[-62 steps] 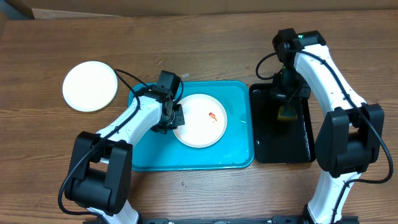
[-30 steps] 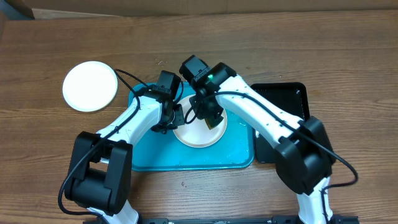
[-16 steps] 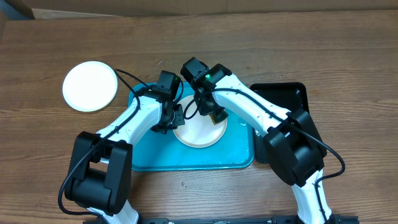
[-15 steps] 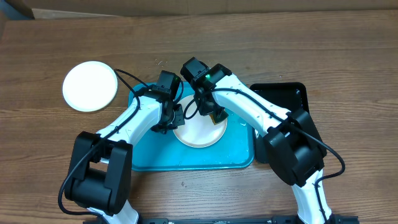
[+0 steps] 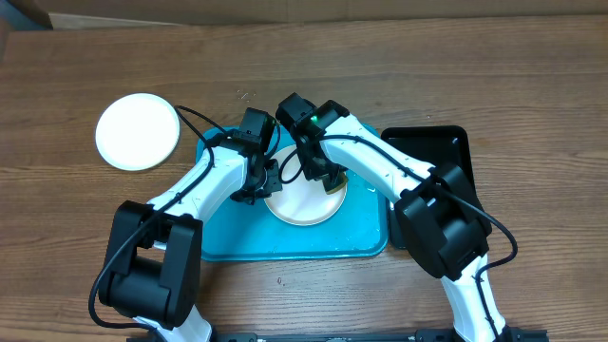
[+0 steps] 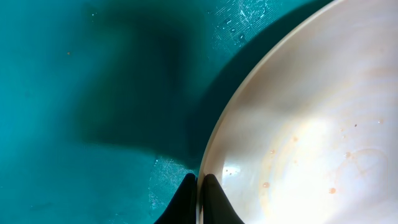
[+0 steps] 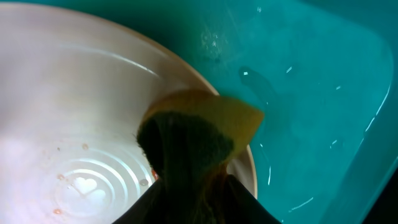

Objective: Clean dirty plates on tray and stack at the side
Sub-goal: 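Carry the sponge to the held plate and scrub its surface, then return the sponge to the black tray and release it, then raise the right gripper away to the upper right, then lift the scrubbed white plate with the left gripper and swing it right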

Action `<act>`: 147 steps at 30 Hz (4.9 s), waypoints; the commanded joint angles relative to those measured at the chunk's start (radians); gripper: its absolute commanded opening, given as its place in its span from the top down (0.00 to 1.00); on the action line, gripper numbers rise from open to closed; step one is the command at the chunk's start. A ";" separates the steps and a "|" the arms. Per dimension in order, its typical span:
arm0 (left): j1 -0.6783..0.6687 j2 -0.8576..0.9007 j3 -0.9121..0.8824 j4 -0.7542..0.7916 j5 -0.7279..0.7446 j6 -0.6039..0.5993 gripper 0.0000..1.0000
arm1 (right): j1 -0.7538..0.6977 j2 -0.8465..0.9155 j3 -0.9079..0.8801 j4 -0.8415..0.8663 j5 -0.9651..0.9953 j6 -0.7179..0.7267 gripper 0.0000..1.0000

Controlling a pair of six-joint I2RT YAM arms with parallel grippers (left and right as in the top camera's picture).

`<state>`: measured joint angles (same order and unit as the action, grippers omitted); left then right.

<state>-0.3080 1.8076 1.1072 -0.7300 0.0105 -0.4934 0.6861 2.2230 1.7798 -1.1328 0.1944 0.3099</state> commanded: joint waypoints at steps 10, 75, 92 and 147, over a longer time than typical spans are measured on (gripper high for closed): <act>-0.005 -0.025 0.019 -0.002 -0.018 0.015 0.96 | -0.008 -0.010 0.016 -0.062 -0.040 0.006 0.75; -0.005 -0.025 0.019 -0.003 -0.019 0.026 0.96 | -0.668 -0.119 -0.040 -0.224 -0.290 -0.182 0.96; -0.005 -0.025 0.019 0.001 -0.018 0.026 0.81 | -0.637 -0.119 -0.103 -0.105 -0.285 -0.158 0.49; 0.026 -0.013 0.087 0.021 -0.024 0.071 0.96 | -0.872 -0.119 0.093 -0.177 -0.285 -0.119 0.00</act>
<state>-0.3035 1.8076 1.1259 -0.7044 -0.0059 -0.4519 -0.1875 2.1384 1.8568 -1.3155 -0.0898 0.1864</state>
